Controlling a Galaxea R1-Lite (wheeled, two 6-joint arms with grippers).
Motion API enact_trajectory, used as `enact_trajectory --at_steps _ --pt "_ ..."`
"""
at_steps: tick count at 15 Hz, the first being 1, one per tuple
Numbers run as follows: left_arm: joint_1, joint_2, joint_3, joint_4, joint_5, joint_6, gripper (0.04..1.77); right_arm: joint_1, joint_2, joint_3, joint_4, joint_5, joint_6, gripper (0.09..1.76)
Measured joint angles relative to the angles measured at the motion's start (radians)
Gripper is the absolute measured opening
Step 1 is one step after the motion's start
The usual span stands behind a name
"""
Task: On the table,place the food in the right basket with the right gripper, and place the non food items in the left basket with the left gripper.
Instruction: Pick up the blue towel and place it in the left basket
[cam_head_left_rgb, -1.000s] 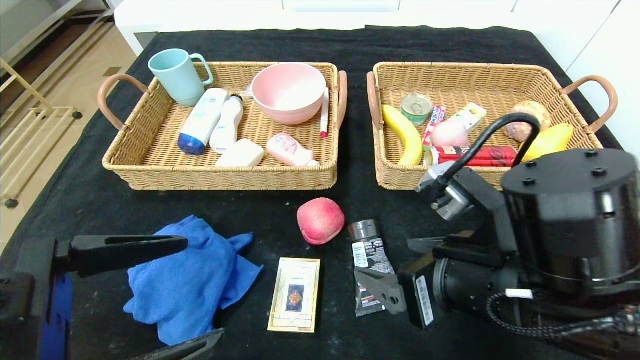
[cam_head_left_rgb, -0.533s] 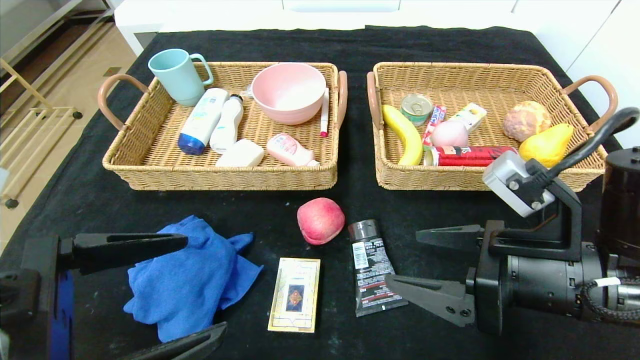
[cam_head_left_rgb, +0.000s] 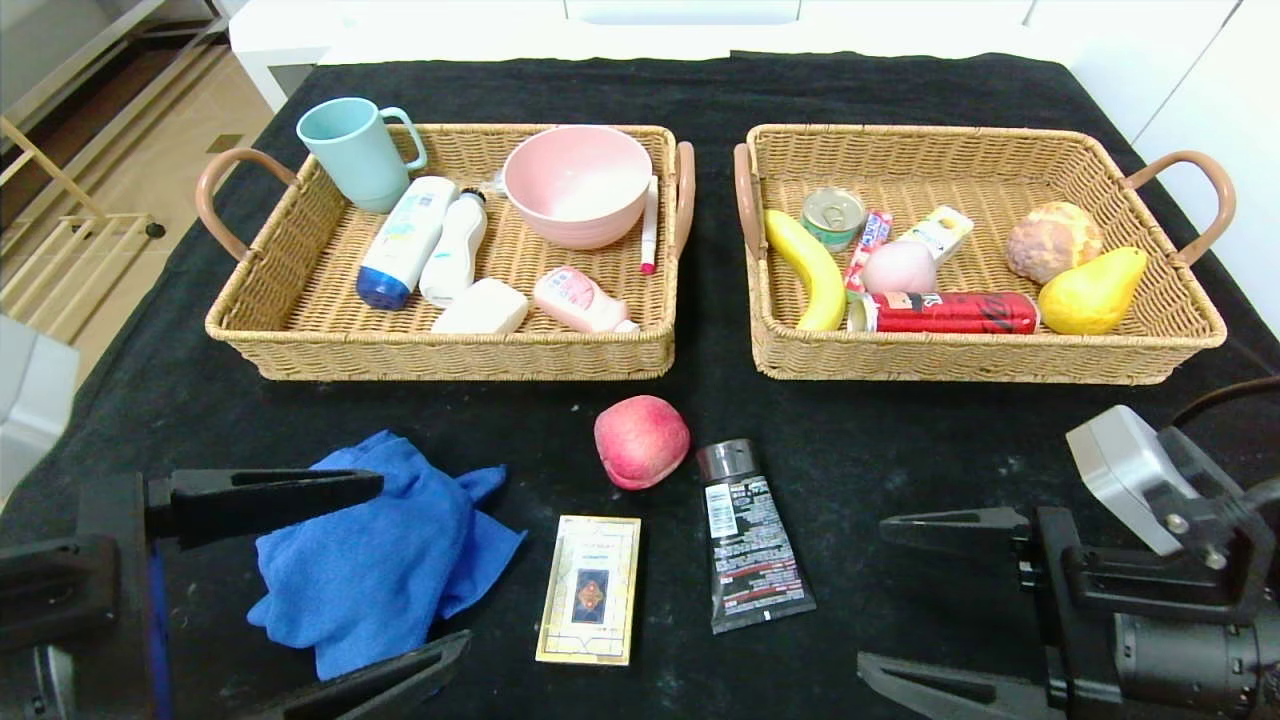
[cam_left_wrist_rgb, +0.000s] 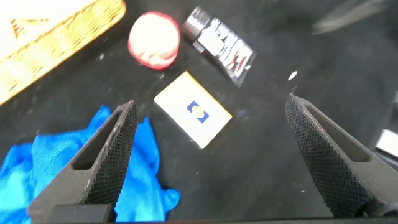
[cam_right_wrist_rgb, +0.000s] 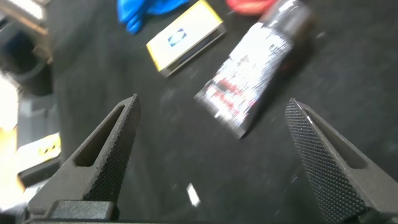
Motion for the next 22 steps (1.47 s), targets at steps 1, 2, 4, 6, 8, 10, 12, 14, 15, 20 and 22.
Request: enact_trajectory --at_steps 1,2,4,6,8,10,12,14,15,20,22 --pt "0.000 0.002 0.003 0.000 0.023 -0.002 1.72 -0.002 -0.019 0.018 -0.008 0.007 -0.005 1.70" --pt "-0.001 0.004 0.008 -0.001 0.043 -0.003 1.72 -0.006 -0.039 0.038 -0.024 0.011 -0.006 1.70" --pt "-0.003 0.009 0.014 -0.002 0.052 -0.006 1.72 -0.014 -0.070 0.064 -0.059 0.012 -0.006 1.70" --pt "-0.003 0.016 -0.007 -0.001 0.060 -0.007 1.72 -0.019 -0.096 0.081 -0.064 0.017 -0.006 1.70" --pt "-0.003 0.022 -0.029 0.010 0.081 -0.008 1.72 -0.024 -0.121 0.093 -0.061 0.019 -0.003 1.70" --pt "0.001 0.023 -0.036 0.012 0.113 -0.010 1.72 -0.030 -0.135 0.100 -0.062 0.019 -0.003 1.70" --pt "0.017 0.025 -0.039 0.012 0.127 -0.009 1.72 -0.033 -0.148 0.101 -0.062 0.017 -0.002 1.70" --pt "0.035 0.026 -0.040 0.010 0.135 -0.012 1.72 -0.035 -0.159 0.098 -0.059 0.014 0.006 1.70" --pt "0.049 0.027 -0.040 0.011 0.136 -0.012 1.72 -0.036 -0.167 0.095 -0.058 0.014 0.016 1.70" --pt "0.125 0.040 -0.062 0.046 0.171 -0.023 1.72 -0.034 -0.212 0.093 -0.048 0.015 0.027 1.70" --pt "0.149 0.052 -0.097 0.104 0.179 -0.045 1.72 -0.036 -0.216 0.093 -0.046 0.014 0.028 1.70"
